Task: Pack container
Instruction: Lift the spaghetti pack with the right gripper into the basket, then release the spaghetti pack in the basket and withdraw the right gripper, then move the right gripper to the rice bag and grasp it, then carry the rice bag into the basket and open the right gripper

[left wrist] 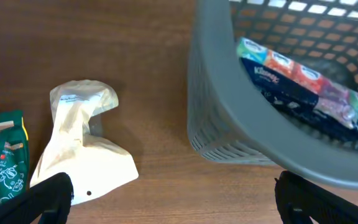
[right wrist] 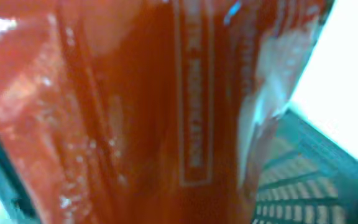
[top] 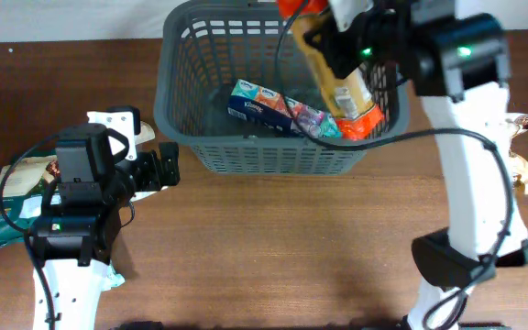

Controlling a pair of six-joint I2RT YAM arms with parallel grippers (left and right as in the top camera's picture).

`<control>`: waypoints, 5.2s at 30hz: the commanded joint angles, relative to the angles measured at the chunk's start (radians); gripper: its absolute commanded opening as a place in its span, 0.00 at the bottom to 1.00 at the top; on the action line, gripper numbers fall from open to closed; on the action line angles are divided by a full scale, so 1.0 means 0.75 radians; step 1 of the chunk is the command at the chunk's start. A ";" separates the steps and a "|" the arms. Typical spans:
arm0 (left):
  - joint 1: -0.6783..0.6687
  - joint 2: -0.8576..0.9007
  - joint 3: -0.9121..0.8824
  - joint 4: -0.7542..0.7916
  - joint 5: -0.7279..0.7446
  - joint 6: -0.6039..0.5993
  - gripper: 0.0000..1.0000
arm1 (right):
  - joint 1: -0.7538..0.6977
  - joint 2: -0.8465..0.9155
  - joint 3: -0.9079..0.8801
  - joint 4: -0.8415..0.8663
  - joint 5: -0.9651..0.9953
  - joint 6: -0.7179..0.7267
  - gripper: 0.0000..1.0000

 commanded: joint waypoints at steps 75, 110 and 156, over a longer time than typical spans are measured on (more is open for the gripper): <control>0.002 -0.066 0.021 -0.086 -0.374 0.056 0.99 | -1.263 -0.052 -1.072 0.313 0.457 -0.025 0.99; 0.003 -0.022 0.021 -0.085 -0.375 0.051 0.99 | -1.259 0.402 -1.192 0.782 0.149 -0.154 0.04; 0.003 -0.022 0.021 -0.042 -0.363 0.052 0.99 | -0.089 0.242 0.461 -0.112 -0.480 0.116 0.03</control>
